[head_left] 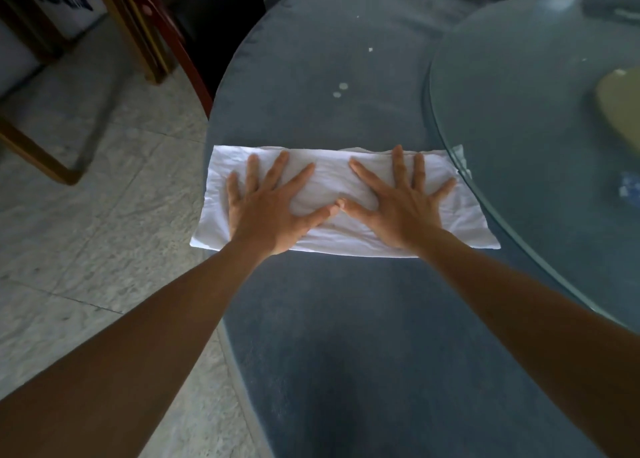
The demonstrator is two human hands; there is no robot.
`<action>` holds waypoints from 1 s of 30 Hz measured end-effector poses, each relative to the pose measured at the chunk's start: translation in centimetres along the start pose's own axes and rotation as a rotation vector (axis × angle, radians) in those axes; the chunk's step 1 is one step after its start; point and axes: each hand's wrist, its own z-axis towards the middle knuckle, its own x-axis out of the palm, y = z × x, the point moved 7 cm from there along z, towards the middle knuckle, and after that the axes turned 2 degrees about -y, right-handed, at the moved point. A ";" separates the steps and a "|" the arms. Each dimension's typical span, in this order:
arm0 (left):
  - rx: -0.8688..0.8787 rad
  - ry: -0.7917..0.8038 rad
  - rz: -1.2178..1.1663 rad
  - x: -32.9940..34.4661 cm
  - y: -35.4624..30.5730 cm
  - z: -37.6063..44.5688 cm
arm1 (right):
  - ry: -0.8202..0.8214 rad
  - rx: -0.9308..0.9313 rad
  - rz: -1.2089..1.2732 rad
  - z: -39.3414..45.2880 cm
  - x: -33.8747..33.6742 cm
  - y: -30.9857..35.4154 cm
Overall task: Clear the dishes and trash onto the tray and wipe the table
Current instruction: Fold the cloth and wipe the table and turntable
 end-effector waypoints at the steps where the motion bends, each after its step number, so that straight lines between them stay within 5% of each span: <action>1: 0.002 0.009 0.002 -0.1 0.2 1.0 | -0.002 0.005 0.001 0.9 -0.1 0.2; 30: 0.185 0.015 -0.069 -1.4 4.4 21.0 | -0.007 0.237 0.041 16.8 -1.6 3.2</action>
